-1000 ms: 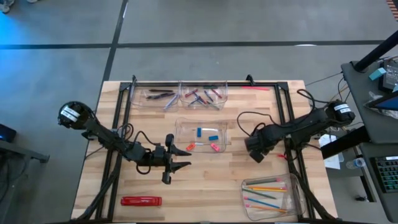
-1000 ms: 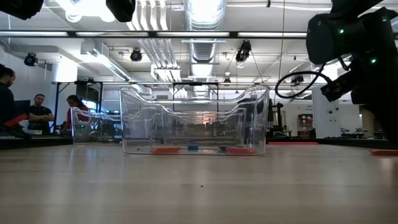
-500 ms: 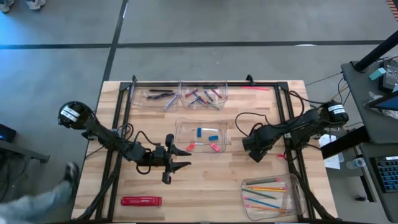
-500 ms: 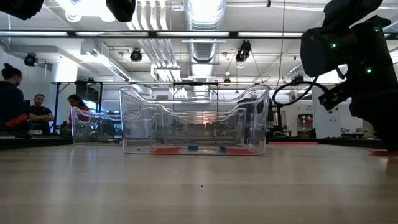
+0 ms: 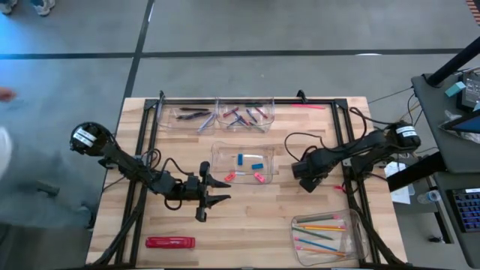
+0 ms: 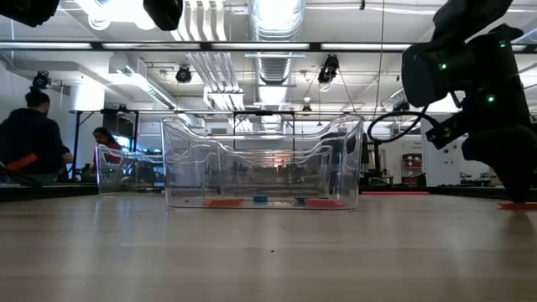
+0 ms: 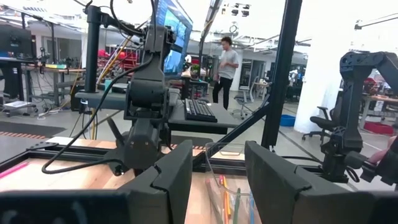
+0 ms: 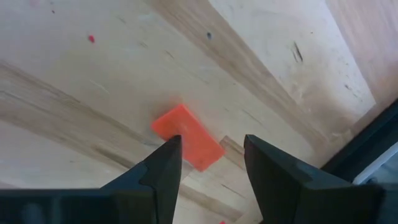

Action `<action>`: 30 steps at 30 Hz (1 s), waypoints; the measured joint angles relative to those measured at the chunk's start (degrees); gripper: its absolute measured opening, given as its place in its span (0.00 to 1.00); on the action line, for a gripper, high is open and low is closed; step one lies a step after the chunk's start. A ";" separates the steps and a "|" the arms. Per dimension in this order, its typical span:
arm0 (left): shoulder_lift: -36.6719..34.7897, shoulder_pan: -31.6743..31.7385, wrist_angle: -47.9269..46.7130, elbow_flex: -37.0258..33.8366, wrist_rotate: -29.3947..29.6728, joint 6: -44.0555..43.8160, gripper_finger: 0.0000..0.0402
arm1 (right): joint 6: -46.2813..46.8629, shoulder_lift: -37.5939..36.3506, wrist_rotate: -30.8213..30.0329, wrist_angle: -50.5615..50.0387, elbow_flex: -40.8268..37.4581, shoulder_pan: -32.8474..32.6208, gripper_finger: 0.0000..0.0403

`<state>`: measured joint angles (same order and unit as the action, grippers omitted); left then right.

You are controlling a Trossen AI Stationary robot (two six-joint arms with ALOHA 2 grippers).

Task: Sort crayons/erasers/pens/pencils in bins
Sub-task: Put the orange eraser into the middle transparent bin

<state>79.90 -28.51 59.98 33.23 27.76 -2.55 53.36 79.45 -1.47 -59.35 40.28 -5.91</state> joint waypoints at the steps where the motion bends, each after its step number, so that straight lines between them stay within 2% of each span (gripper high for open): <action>1: 0.00 0.00 -0.01 0.00 0.00 0.00 0.33 | -0.05 0.41 0.04 0.00 0.06 0.14 0.41; 30: 0.00 0.00 -0.12 0.00 0.01 0.03 0.33 | -1.01 1.69 6.39 0.21 1.20 0.16 0.41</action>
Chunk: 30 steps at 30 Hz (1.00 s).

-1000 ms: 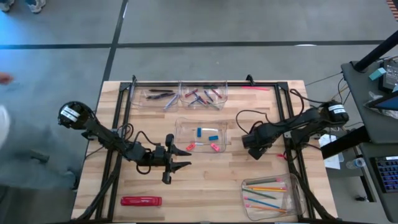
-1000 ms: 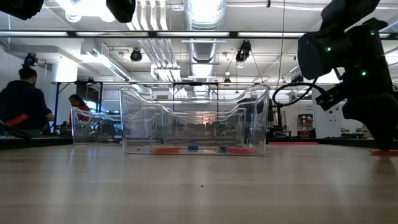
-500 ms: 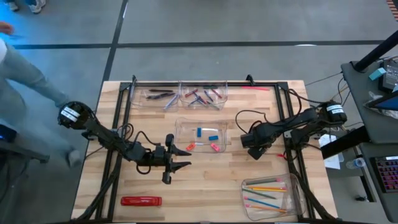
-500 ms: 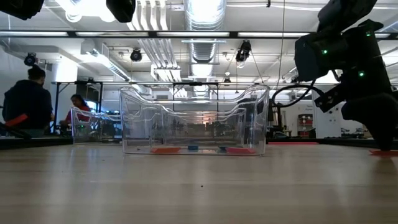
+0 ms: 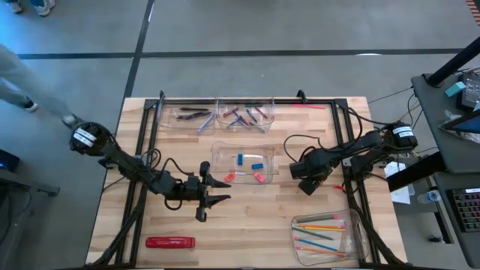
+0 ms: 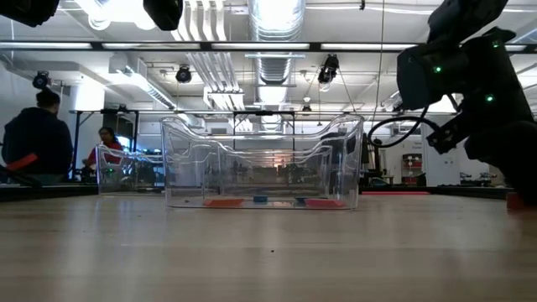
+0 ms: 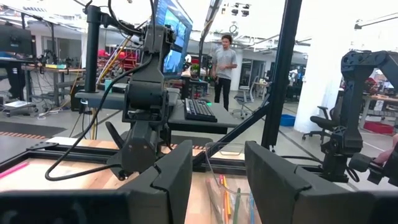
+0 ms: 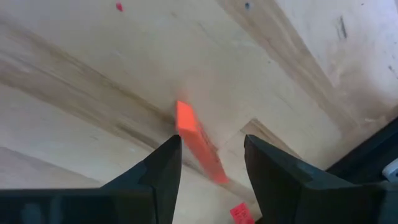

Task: Sort crayons/erasers/pens/pencils in bins
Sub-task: Put the orange eraser into the middle transparent bin

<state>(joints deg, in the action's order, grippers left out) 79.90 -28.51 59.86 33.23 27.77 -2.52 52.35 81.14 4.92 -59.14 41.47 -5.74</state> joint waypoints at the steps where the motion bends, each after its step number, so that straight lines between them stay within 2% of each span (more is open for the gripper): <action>1: 0.00 0.00 0.00 0.00 -0.01 0.00 0.33 | -0.12 0.00 0.00 0.01 0.00 -0.02 0.41; 8: 0.00 0.00 0.00 0.00 -0.01 -0.01 0.33 | -2.28 -0.02 0.21 0.07 -0.04 -0.01 0.35; 11: 0.00 0.00 0.00 0.00 -0.01 0.00 0.33 | -3.30 -0.02 0.59 0.07 -0.04 -0.01 0.26; 16: 0.00 0.00 -0.02 0.00 0.00 0.15 0.33 | -6.06 -0.02 0.64 -0.47 0.33 0.00 0.06; 18: 0.00 0.00 -0.02 0.00 -0.02 0.15 0.33 | -6.61 -0.02 0.62 -2.07 1.33 0.01 0.04; 23: 0.00 0.00 -0.04 0.00 -0.01 0.17 0.33 | -7.33 -0.58 -2.66 -12.44 9.28 0.01 0.04; 25: 0.00 0.00 -0.14 0.00 -0.01 0.20 0.33 | -7.43 -1.54 -5.05 -13.61 14.00 0.01 0.04; 28: 0.00 0.04 -0.50 0.00 0.00 0.24 0.33 | -8.61 -3.13 -10.83 -11.43 21.54 0.01 0.04; 30: 0.00 0.09 -0.44 0.00 0.00 0.24 0.33 | -10.86 -4.08 -15.78 -5.45 25.55 -0.16 0.04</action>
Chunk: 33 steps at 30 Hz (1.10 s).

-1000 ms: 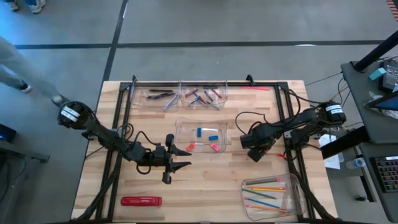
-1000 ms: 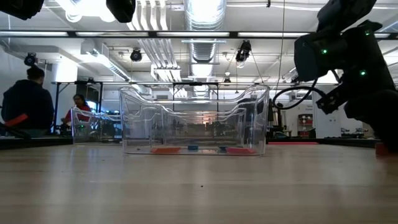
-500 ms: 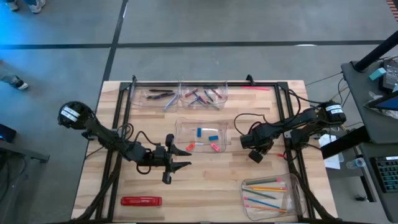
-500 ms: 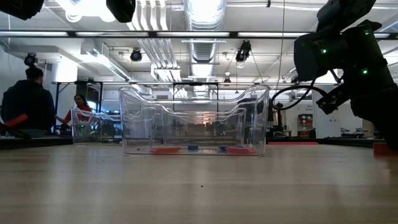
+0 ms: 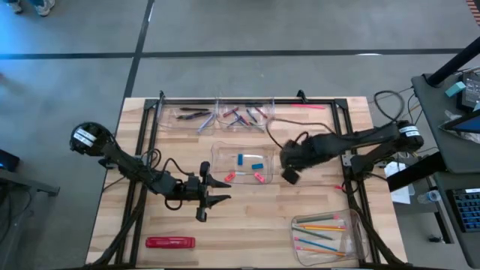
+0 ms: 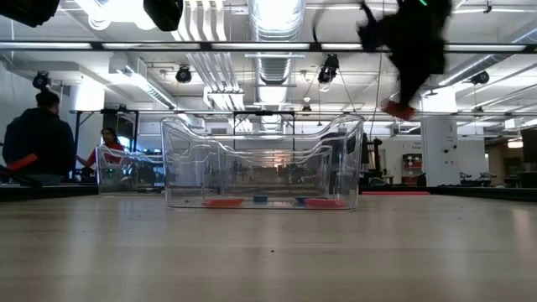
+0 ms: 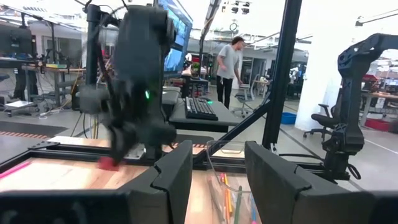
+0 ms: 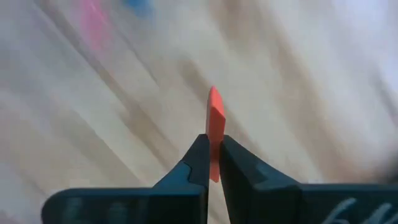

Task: Sort crayons/erasers/pens/pencils in bins
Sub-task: Put the orange eraser into the middle transparent bin

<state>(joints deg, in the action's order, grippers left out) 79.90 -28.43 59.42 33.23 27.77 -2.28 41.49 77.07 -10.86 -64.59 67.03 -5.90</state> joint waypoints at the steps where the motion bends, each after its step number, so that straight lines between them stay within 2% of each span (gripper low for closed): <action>1: 0.00 0.02 -0.02 0.00 0.00 0.00 0.33 | -1.41 -0.32 -1.89 4.43 1.31 -0.15 0.04; 3: 0.00 0.07 -0.02 0.00 0.00 -0.01 0.33 | -4.73 -0.69 -2.76 15.31 2.47 -0.19 0.03; 6: 0.00 0.07 0.00 0.00 0.00 -0.15 0.33 | -9.54 0.06 0.59 30.40 2.28 -0.05 0.03; 8: 0.00 0.07 0.00 0.00 0.00 -0.17 0.33 | -11.40 1.38 2.01 35.18 2.03 0.33 0.03; 13: 0.00 0.07 0.00 0.00 -0.01 -0.22 0.33 | -14.47 5.19 1.74 36.78 1.94 1.84 0.04; 16: 0.00 0.07 -0.11 0.00 -0.02 -0.24 0.33 | -15.36 6.98 1.82 36.99 1.94 2.32 0.08; 26: 0.00 0.07 -0.46 0.00 0.00 -0.11 0.33 | -18.33 7.27 1.85 36.92 2.03 2.81 0.44; 29: 0.00 0.07 -0.48 0.00 0.00 -0.11 0.33 | -18.68 5.35 1.44 36.70 2.04 3.03 0.51; 33: 0.00 0.13 -0.48 0.00 -0.02 -0.09 0.33 | -18.57 4.89 2.04 36.57 2.11 3.11 0.55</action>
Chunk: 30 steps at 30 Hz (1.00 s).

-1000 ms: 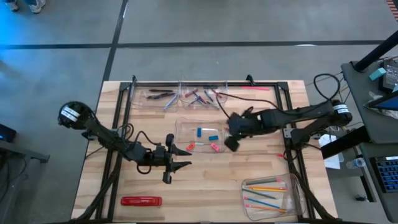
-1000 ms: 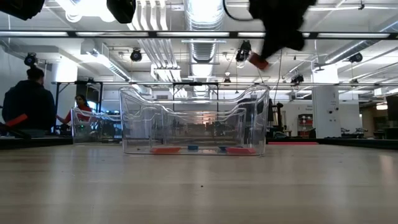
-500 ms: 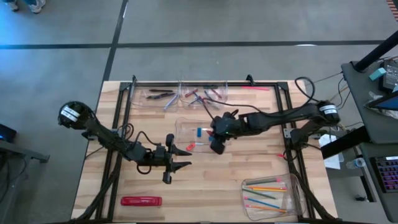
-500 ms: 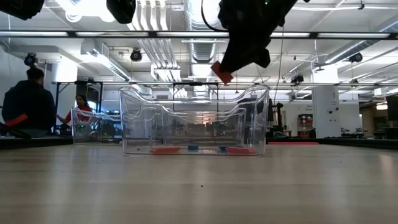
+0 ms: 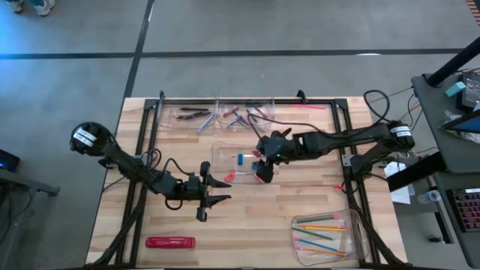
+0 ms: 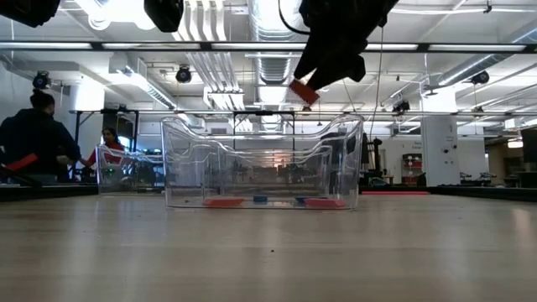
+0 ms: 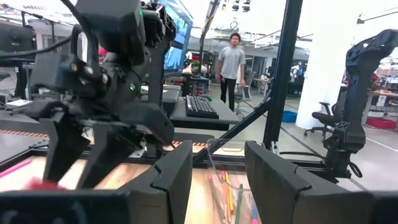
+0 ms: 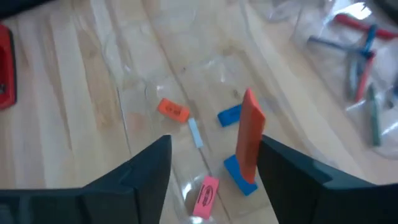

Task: Sort crayons/erasers/pens/pencils in bins
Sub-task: Put the orange eraser into the middle transparent bin, then put the pink pencil into the bottom transparent bin

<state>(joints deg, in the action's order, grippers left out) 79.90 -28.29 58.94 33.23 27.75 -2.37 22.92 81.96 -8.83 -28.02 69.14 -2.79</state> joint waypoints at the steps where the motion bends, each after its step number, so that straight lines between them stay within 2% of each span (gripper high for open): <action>1: 0.00 0.02 0.02 0.00 0.02 0.00 0.33 | -0.02 0.27 0.26 -0.08 -0.02 -0.06 0.55; 10: 0.00 0.07 0.00 0.00 0.02 -0.06 0.33 | 0.00 1.46 0.13 -1.06 -0.19 -0.27 0.56; 12: 0.00 0.09 -0.04 0.00 0.00 -0.07 0.33 | -0.02 1.03 -1.49 -2.43 -0.18 0.18 0.56; 14: 0.00 0.07 -0.07 0.00 0.00 -0.09 0.33 | -0.04 -0.09 -5.52 -5.21 -0.18 1.03 0.56; 18: 0.00 0.09 -0.53 0.00 0.00 -0.13 0.33 | 1.98 -3.14 -20.88 -10.43 -1.97 4.95 0.56; 20: 0.00 0.07 -0.52 0.00 0.00 -0.15 0.33 | 4.76 -4.59 -22.83 -10.55 -4.56 8.98 0.56; 22: 0.00 0.07 -0.71 0.00 0.00 -0.17 0.33 | 7.34 -5.63 -20.06 -9.68 -7.95 14.13 0.55; 26: 0.00 0.09 -0.96 0.00 0.00 -0.20 0.33 | 10.02 -6.13 -9.57 -7.29 -14.36 24.49 0.55; 29: 0.00 0.10 -1.15 0.00 0.00 0.03 0.33 | 7.60 -6.40 -0.21 -6.00 -16.84 28.59 0.55; 30: 0.00 0.14 -1.36 0.00 0.01 0.23 0.33 | 6.70 -6.97 1.13 -5.88 -17.15 28.66 0.54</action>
<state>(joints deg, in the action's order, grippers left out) 79.90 -28.15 57.58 33.23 27.76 -2.14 29.62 74.99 -7.69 -33.90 52.00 25.87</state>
